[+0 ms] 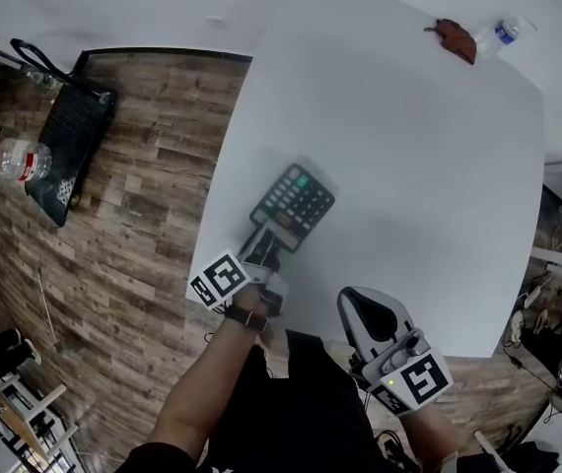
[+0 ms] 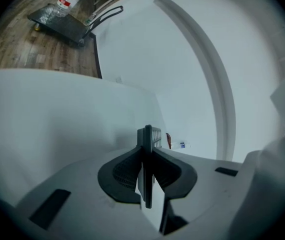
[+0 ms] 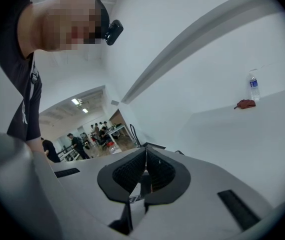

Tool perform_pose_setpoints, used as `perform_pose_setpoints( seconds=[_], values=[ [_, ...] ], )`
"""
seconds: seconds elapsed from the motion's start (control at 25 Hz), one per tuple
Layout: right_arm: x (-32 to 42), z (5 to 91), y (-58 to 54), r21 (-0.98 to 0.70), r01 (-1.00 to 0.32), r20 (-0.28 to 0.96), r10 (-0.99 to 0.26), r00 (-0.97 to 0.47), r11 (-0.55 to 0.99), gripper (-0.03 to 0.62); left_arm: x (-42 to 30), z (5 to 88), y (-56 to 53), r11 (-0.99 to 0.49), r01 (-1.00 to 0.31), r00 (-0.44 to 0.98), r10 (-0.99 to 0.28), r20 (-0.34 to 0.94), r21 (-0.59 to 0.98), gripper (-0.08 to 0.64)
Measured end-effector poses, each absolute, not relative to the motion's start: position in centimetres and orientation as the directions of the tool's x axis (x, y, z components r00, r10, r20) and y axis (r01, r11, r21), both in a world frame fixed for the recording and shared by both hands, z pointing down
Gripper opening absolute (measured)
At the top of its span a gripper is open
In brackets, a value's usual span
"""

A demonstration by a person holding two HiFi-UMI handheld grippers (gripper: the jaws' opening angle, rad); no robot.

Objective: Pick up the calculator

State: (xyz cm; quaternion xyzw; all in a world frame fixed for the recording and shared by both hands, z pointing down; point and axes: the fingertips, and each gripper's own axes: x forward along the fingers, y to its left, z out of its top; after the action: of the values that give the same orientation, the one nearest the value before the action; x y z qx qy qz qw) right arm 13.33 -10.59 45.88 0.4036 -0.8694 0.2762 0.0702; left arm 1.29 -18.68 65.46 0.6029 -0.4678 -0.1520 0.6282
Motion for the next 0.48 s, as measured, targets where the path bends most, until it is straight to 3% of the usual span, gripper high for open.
perform_pose_setpoints(
  seconds=[0.48],
  values=[
    [10.4, 42.1, -10.0, -0.36, -0.729, 0.282, -0.677, -0.68, 0.582, 0.015, -0.1, 51.6, -17.3, -0.007, -0.444, 0.53, -0.809, 0.255, 0.896, 0.051]
  ],
)
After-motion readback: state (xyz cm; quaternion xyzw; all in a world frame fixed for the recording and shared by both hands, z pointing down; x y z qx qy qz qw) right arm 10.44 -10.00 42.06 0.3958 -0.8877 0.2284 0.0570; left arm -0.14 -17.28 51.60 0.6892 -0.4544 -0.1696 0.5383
